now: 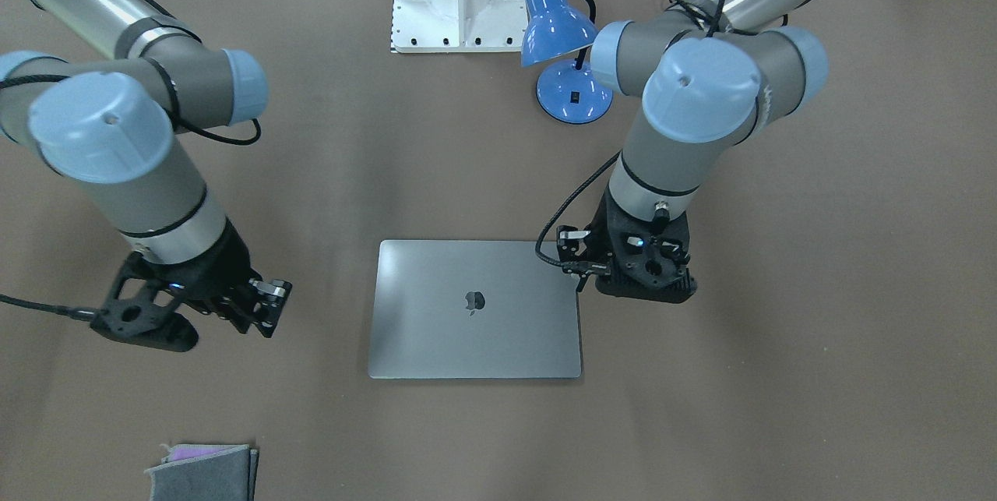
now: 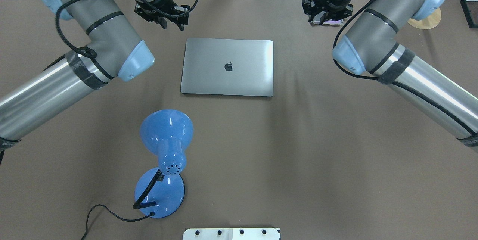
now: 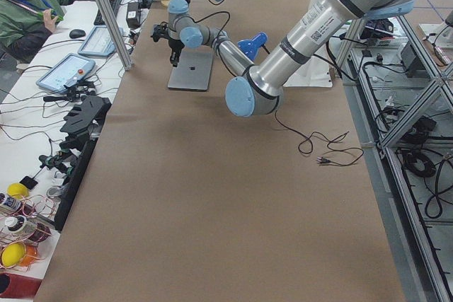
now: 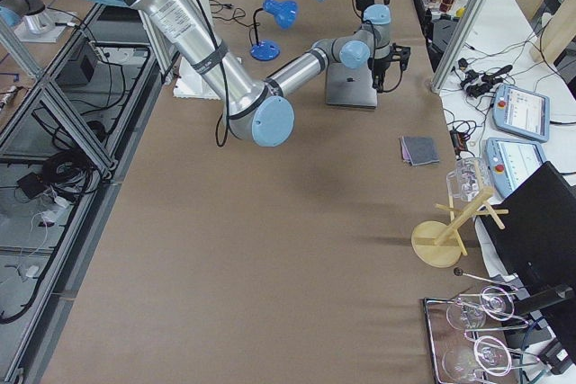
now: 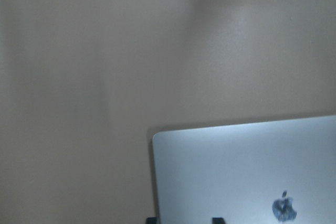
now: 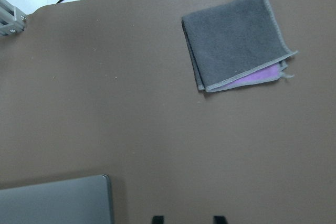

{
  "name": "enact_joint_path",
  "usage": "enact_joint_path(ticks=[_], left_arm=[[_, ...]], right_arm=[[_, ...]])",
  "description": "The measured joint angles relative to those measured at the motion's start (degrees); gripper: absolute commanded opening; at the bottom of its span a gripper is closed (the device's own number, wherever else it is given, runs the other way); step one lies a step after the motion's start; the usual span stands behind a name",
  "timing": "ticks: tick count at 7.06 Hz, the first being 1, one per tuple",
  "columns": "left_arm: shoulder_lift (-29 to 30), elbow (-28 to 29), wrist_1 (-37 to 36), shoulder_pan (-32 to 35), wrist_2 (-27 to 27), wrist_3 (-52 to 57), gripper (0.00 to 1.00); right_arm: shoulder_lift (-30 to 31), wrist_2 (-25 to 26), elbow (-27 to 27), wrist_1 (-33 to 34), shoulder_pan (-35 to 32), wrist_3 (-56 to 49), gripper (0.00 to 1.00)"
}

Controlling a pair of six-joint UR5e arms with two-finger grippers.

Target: Close laptop

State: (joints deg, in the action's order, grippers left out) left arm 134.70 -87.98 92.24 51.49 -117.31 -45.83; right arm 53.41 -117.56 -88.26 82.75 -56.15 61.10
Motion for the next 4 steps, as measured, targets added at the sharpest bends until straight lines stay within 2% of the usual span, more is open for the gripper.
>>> enact_joint_path(ticks=[2, 4], left_arm=[[-9.9, -12.72, -8.48, 6.67, -4.69, 11.71, 0.99], [-20.96, -18.52, -11.75, 15.68, -7.73, 27.23, 0.99]], right_arm=[[12.89, -7.97, -11.01, 2.55, -7.37, -14.51, 1.0], [27.45, -13.77, -18.21, 2.68, -15.95, -30.14, 1.0]])
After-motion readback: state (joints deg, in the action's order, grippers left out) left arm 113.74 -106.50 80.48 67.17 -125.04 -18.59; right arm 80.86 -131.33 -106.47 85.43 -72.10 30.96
